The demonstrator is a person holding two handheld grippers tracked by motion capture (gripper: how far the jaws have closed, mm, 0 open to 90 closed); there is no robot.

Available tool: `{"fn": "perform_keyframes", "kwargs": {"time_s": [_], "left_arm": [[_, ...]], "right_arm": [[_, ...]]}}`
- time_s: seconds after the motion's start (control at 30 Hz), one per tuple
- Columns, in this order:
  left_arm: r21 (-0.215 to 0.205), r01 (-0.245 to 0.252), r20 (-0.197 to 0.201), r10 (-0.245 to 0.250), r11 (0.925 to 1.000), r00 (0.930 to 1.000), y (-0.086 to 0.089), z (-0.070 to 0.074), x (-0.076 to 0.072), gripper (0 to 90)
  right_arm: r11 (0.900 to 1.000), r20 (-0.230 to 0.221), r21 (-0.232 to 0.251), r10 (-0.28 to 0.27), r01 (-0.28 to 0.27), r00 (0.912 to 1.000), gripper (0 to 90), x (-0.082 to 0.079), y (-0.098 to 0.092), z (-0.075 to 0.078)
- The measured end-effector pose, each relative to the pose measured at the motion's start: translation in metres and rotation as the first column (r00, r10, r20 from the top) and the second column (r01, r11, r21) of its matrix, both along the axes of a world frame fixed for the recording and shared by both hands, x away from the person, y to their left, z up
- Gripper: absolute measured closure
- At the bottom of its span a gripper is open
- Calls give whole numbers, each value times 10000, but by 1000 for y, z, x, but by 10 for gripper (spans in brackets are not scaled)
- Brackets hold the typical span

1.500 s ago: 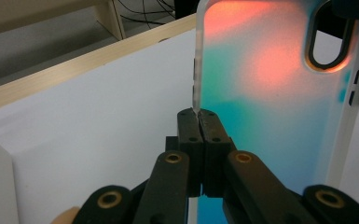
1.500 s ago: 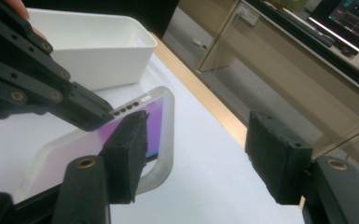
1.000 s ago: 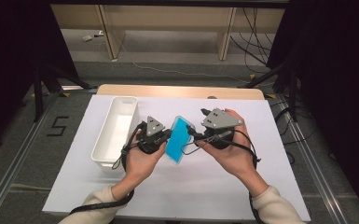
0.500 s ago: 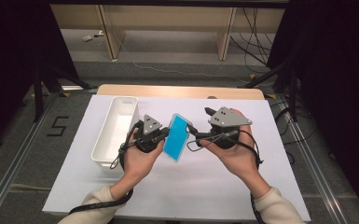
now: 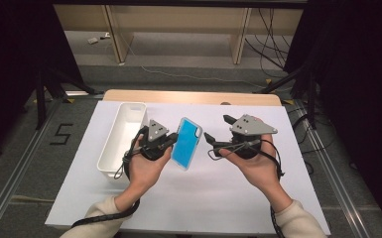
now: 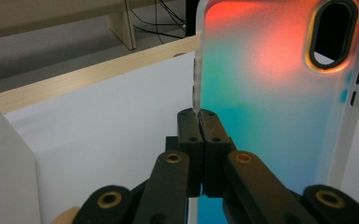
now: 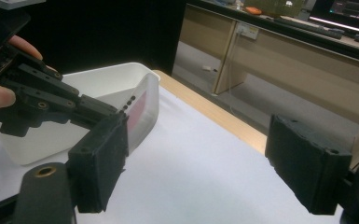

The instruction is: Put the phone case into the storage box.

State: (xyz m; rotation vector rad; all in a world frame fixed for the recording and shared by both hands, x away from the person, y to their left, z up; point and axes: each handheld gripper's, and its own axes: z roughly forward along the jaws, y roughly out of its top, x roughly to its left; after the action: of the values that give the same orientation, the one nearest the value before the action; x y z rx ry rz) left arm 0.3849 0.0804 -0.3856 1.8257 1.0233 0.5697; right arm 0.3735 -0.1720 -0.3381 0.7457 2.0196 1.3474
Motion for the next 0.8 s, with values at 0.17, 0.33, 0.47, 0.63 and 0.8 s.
{"fn": "perform_keyframes", "kwargs": {"time_s": [0.17,0.33,0.47,0.63,0.8], "left_arm": [[-89,-49,-20,49,9999,10000,2,1,0,887],[-114,-144,85,145,9998,9999,5,4,0,887],[-171,-157,130,159,9997,9998,7,5,0,887],[-290,-231,176,236,9993,9996,10,7,0,887],[-375,-345,261,355,9987,9990,14,11,0,887]], "right_arm": [[9994,4,263,224,-224,9997,194,0,-4,0],[9985,13,482,240,-241,9997,200,-2,-10,0],[9983,-129,518,277,-270,9995,162,-4,-18,-2],[9972,140,733,164,-174,9998,153,-7,-29,-6],[9945,258,1043,89,-116,9996,150,-11,-39,-8]]}}
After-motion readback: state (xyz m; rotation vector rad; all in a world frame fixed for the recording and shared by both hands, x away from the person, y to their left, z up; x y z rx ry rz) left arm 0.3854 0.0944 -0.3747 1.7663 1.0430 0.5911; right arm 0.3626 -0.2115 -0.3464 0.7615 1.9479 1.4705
